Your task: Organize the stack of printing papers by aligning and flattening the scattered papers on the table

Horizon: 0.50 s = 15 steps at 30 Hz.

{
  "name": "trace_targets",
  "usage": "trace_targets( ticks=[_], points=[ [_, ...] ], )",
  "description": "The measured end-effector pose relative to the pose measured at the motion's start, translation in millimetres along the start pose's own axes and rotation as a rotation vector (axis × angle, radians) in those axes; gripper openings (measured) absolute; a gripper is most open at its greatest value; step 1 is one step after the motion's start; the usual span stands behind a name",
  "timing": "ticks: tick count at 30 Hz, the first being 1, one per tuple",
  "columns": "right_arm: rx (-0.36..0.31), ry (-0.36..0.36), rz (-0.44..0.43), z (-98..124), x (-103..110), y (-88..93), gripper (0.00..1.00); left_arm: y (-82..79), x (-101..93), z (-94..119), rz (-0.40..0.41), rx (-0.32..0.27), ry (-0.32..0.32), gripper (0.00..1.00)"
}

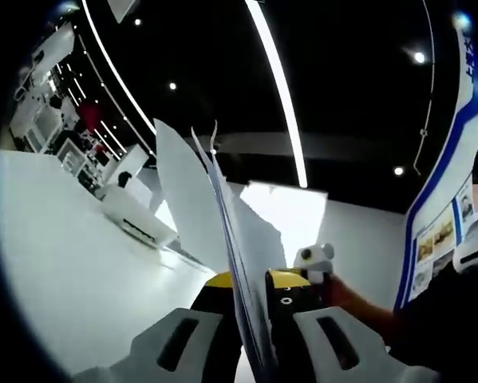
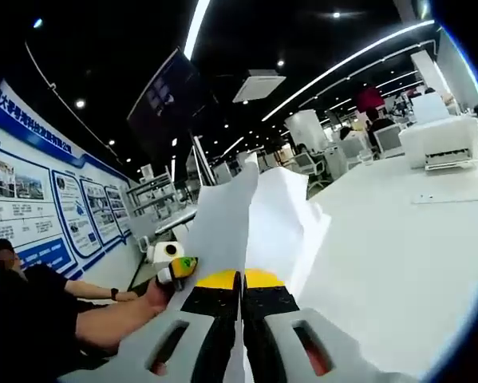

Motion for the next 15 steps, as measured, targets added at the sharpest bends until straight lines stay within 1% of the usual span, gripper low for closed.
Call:
trace_targets(
  ticks=[10,15],
  points=[
    [0.006,-0.007,0.039,-5.1,0.4,-1.4,0.00,0.6,2.5,1.0,-0.022,0.002,-0.012,0.08],
    [0.005,-0.011,0.040,-7.1,-3.0,-3.8,0.00,0.2,3.4,1.2,-0.017,0.001,-0.013,0.09]
  ],
)
Point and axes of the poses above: the point that each gripper's makers call its tool centre point, and the gripper's own axes: z roughly backward along the fingers, x roughly to its left, y roughly out of its underside, the point moved 2 cm from there along z, roughly backward along the fingers, and after that the axes turned 6 degrees about y, right-handed, at the moved point
